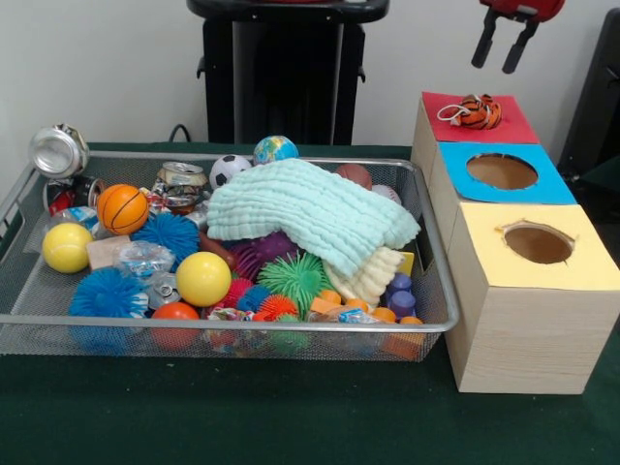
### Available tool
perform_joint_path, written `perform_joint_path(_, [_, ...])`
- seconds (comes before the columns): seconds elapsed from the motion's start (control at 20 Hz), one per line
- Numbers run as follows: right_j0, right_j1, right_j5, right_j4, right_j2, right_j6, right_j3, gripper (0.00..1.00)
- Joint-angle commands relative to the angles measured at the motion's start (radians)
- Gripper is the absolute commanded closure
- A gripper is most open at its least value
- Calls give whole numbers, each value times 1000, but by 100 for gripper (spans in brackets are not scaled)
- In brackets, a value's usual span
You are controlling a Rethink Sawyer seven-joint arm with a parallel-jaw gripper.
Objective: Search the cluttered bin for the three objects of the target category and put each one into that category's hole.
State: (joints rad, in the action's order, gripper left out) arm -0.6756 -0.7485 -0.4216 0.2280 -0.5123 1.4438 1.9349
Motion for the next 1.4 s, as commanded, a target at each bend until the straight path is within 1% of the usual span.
perform_joint_path(0.05, [27,17,-91,-70,47,136,-36,0])
perform_joint_path(0.15, [31,27,-89,-71,52,140,-40,0])
perform_joint_path(0.3, [49,67,-69,-65,69,158,-33,0])
perform_joint_path(0.45, [80,94,-19,-44,111,173,-13,0])
perform_joint_path(0.55, [84,109,3,-39,124,181,-9,0])
perform_joint_path(0.7, [67,127,-96,-57,109,167,-47,0])
perform_joint_path(0.95, [71,130,-106,-44,116,171,-58,0])
perform_joint_path(1.0, [72,129,-104,-39,119,173,-57,100])
perform_joint_path(1.4, [50,130,-118,-34,108,193,-64,100])
